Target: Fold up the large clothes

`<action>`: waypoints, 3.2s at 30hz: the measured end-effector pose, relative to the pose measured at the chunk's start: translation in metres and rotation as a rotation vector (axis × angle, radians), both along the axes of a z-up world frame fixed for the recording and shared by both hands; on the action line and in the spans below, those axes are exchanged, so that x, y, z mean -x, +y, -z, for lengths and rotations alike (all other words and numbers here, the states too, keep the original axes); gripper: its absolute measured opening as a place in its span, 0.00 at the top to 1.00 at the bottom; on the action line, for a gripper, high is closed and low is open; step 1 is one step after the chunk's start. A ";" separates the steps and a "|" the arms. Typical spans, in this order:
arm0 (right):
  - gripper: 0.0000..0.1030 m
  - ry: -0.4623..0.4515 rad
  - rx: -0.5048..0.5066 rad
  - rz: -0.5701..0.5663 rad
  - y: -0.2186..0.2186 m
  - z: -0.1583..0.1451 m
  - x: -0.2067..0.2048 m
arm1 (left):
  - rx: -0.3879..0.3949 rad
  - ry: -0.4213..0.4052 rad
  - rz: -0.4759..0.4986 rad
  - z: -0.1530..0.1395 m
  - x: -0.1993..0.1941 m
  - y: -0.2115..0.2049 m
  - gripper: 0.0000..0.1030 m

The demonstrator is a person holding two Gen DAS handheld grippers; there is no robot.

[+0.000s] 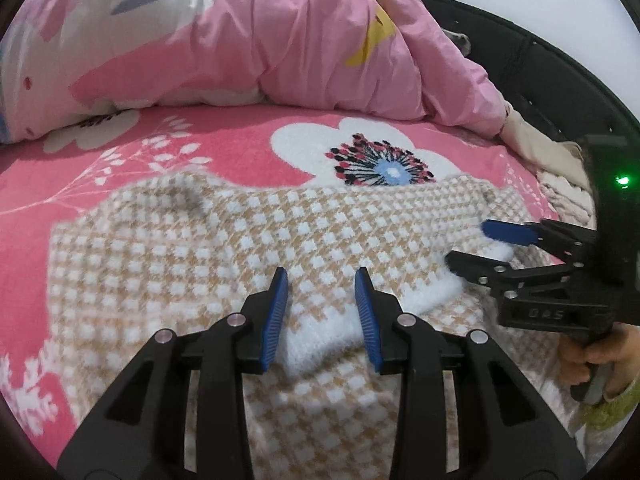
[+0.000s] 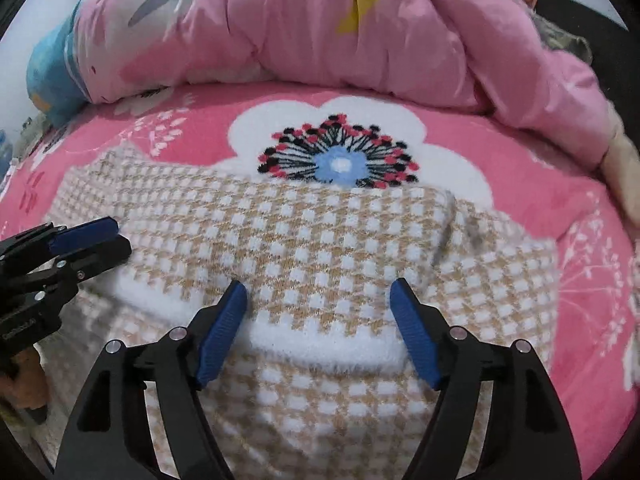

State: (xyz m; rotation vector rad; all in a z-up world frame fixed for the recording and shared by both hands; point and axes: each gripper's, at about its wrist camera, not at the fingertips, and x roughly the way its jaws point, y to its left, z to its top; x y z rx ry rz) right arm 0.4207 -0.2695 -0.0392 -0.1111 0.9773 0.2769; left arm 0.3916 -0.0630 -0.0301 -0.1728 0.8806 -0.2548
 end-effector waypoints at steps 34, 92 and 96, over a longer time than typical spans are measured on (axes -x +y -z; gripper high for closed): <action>0.14 0.041 -0.152 0.012 -0.022 0.043 0.241 | -0.195 0.083 -0.158 0.023 0.233 -0.009 0.16; 0.12 0.056 -0.131 0.013 -0.009 0.043 0.232 | -0.184 0.093 -0.153 0.025 0.232 -0.005 0.14; 0.12 0.056 -0.132 0.014 -0.007 0.043 0.231 | -0.184 0.093 -0.153 0.025 0.232 -0.005 0.14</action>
